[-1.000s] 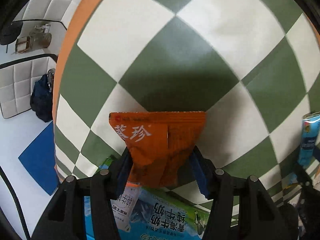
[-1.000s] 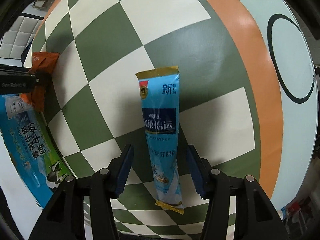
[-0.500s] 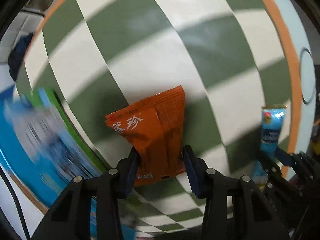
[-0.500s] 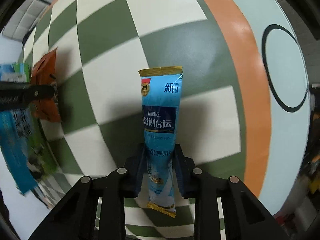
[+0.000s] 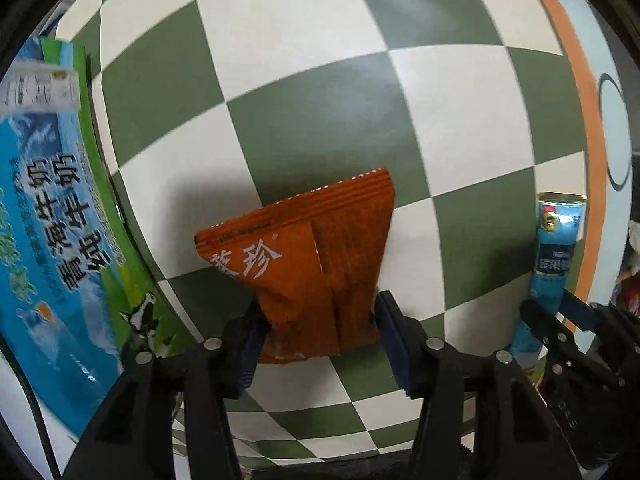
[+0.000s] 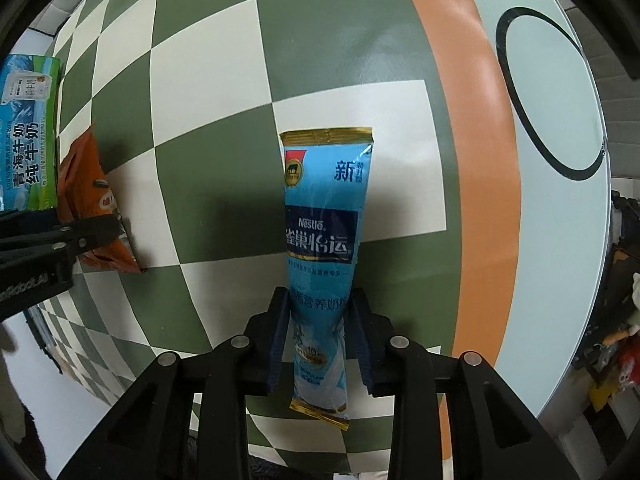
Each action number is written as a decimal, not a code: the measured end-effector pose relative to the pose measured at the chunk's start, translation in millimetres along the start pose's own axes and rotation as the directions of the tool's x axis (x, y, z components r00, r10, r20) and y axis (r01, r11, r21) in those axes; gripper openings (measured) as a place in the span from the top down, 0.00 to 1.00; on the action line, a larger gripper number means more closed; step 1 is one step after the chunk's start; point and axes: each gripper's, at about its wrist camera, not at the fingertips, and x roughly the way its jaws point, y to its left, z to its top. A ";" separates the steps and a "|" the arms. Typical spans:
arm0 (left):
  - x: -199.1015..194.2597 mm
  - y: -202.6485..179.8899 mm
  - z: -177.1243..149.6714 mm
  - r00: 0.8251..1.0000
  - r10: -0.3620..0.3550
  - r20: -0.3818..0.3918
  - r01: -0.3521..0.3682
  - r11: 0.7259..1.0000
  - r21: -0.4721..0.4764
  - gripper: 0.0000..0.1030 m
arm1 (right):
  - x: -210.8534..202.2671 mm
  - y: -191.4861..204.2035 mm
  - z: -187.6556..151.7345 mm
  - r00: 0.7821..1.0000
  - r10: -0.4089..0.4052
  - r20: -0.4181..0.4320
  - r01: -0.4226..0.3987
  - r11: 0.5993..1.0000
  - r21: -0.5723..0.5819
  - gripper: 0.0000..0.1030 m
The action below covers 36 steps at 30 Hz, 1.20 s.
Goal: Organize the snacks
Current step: 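Carry the orange packet and blue tube into the box and open both grippers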
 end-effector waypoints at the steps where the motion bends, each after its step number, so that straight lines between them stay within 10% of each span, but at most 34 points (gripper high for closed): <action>1: 3.8 -1.2 -1.1 1.000 0.003 0.001 -0.003 1.000 -0.006 0.47 | -0.9 -2.6 -1.3 1.000 0.002 0.000 -0.002 1.000 0.004 0.65; 24: 14.6 -5.7 11.4 0.997 -0.024 0.074 0.028 0.998 -0.051 0.36 | 40.0 31.3 0.2 1.000 0.011 0.013 -0.012 0.999 0.034 0.39; 36: -6.7 2.8 -13.5 0.995 -0.014 0.098 0.019 0.998 -0.057 0.53 | 38.0 40.8 -10.4 0.995 -0.074 0.074 0.070 0.996 0.050 0.58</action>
